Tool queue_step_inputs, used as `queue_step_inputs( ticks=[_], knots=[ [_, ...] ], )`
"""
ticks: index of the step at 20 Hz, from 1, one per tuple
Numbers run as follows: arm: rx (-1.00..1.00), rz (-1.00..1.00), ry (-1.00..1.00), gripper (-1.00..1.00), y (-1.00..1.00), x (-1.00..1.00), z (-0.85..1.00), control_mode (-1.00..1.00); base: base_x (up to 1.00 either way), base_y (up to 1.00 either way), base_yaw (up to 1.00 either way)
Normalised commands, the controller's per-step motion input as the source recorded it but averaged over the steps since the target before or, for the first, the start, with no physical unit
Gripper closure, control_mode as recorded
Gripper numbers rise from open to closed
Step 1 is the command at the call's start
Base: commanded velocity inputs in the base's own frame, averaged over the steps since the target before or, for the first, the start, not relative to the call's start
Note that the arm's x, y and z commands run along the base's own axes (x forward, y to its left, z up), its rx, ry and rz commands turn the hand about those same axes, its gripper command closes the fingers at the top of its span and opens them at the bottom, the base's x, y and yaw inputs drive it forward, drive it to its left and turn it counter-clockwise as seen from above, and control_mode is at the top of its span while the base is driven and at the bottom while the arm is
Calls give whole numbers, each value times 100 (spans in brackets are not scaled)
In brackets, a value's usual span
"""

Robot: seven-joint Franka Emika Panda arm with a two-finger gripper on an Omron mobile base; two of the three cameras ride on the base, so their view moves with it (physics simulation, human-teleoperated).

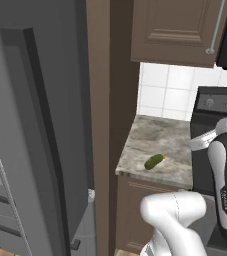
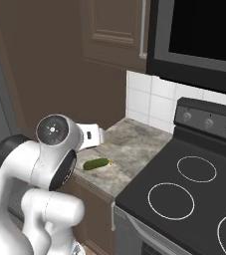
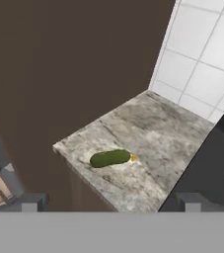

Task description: Place the liquor and beer on the top shelf of the fridge to keep them out of children's reach, and place the cucumber on lower shelves for easy access.

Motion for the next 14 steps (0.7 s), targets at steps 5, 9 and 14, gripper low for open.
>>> queue_step_inputs(
  ticks=[5,9,14],
  knots=[
    [0,-11,22,-100,-16,40,-58,-100,0,0,0],
    [0,-10,13,-100,-1,33,-48,-100,0,0,0],
    [1,-12,6,-100,0,33,-54,-100,0,0,0]
  ],
)
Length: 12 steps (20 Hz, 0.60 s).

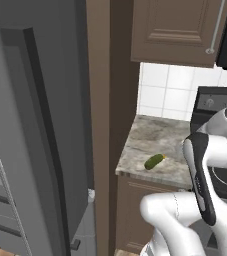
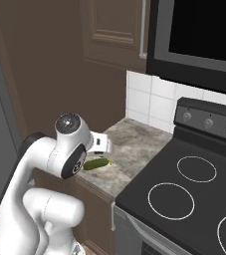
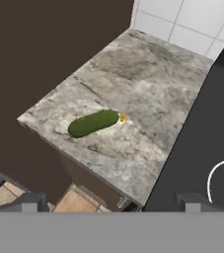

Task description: Place the liquor and beer on the top shelf of the fridge to keep them out of children's reach, and place the cucumber on lower shelves for easy access.

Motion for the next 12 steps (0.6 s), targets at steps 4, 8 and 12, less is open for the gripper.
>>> queue_step_inputs(
  ticks=[4,8,12],
  knots=[
    [15,-13,3,-100,0,29,-38,-100,0,0,0],
    [24,-17,0,-100,0,41,-33,-100,0,0,0],
    [21,-16,1,-100,2,37,-34,-100,0,0,0]
  ],
)
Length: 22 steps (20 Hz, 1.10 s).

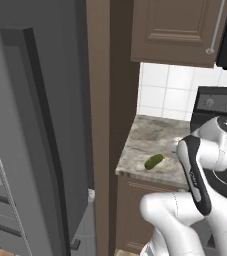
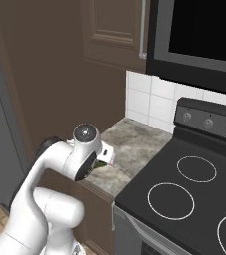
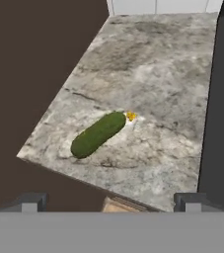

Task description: Place the liquor and beer on the top shelf of the fridge to keep them out of children's reach, and place the cucumber on lower shelves for easy access.

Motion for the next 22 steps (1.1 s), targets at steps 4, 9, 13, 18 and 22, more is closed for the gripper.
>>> queue_step_inputs(
  ticks=[4,9,13,18,22],
  knots=[
    [15,-14,10,-100,4,37,-28,-100,0,0,0],
    [9,-7,23,-100,0,36,-27,-100,0,0,0],
    [4,-2,19,-100,0,39,-21,-100,0,0,0],
    [9,0,6,-100,0,43,-24,-100,0,0,0],
    [12,0,0,-100,0,41,-32,-100,0,0,0]
  ],
)
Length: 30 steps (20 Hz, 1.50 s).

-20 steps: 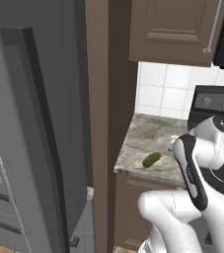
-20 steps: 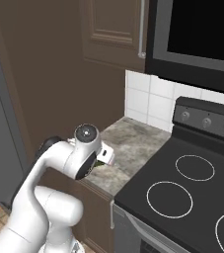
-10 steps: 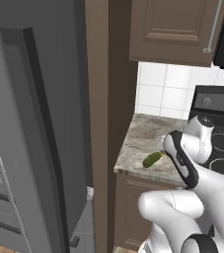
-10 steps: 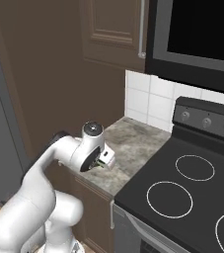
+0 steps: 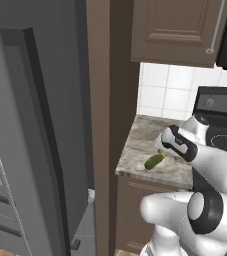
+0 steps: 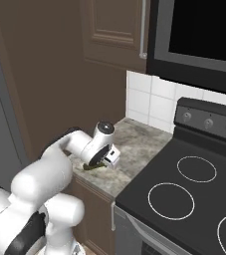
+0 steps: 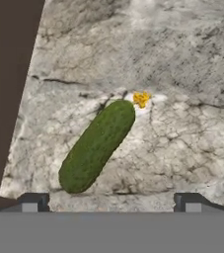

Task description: Place the liquor and beer on the top shelf of the fridge to keep them out of children's reach, and place the cucumber on lower shelves for easy access.

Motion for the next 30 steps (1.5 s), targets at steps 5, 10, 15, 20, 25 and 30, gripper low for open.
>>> queue_step_inputs(
  ticks=[5,10,15,20,25,30],
  knots=[
    [6,0,0,-100,0,36,-37,-100,0,0,0],
    [0,0,0,-100,4,27,-36,-100,0,0,0],
    [0,0,0,-100,7,21,-28,-100,0,0,0],
    [0,0,0,-100,1,3,-29,-100,0,0,0],
    [0,0,0,-100,4,0,-22,-100,0,0,0],
    [0,0,0,-100,9,0,-6,-100,0,0,0]
  ],
)
